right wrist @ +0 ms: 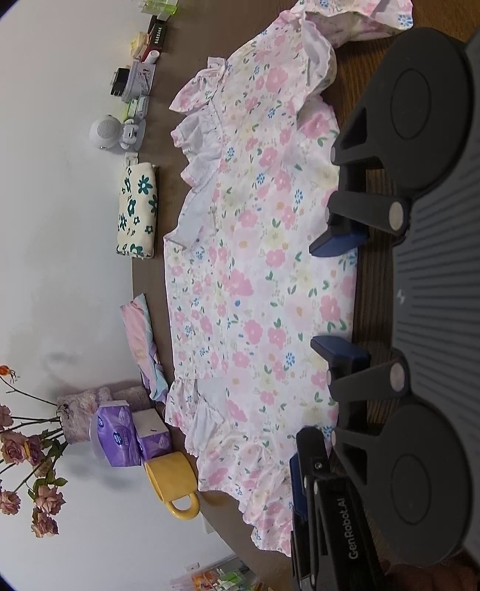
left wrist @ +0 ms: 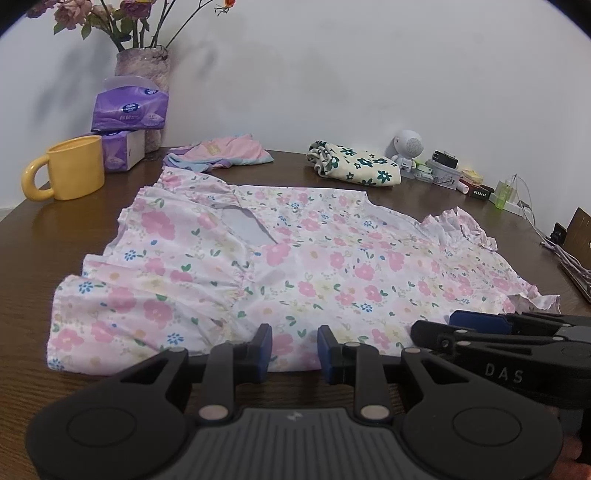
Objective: Fold clothes
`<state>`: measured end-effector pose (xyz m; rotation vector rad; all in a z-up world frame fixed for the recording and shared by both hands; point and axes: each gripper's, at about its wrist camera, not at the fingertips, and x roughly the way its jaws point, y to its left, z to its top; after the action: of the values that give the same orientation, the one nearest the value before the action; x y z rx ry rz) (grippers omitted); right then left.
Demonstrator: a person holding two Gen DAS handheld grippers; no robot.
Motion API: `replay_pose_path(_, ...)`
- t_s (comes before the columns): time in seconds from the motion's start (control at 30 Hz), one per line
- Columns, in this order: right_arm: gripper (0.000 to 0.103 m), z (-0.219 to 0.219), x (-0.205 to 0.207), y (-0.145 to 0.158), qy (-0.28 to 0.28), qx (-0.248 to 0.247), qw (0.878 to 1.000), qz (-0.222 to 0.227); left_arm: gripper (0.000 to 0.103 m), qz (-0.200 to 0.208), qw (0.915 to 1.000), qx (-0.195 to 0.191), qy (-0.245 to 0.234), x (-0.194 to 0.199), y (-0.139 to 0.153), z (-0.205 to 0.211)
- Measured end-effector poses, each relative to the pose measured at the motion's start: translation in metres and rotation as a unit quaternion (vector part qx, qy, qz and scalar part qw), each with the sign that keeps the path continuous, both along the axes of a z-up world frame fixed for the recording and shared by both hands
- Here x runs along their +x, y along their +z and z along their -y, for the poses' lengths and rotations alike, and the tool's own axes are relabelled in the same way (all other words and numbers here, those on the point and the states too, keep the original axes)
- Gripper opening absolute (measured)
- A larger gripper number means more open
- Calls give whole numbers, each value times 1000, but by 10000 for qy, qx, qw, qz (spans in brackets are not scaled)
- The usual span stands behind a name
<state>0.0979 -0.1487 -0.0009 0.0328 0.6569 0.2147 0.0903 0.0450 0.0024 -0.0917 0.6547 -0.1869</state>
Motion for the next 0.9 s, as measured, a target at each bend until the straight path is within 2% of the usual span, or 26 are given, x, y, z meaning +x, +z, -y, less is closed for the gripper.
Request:
replay_pose_path(0.4,24,28,-2,1,-280,-33,9996,-30,23,-19,9999,34,131,-2,0,-7)
replay_pose_path(0.53,19,35,-3,0,-346,-41,9994,-7,20,-30,9997,11,223,-2,0,-14)
replay_pose_path(0.77,19,55,-1,0,-669,-90,9977,-7,10,-15,9993,-78,369,-7,0,-29)
replay_pose_path(0.9,19,63,1,-1,-755,-137,9971,7,9,12,9992,-162,365,-10,2,-35)
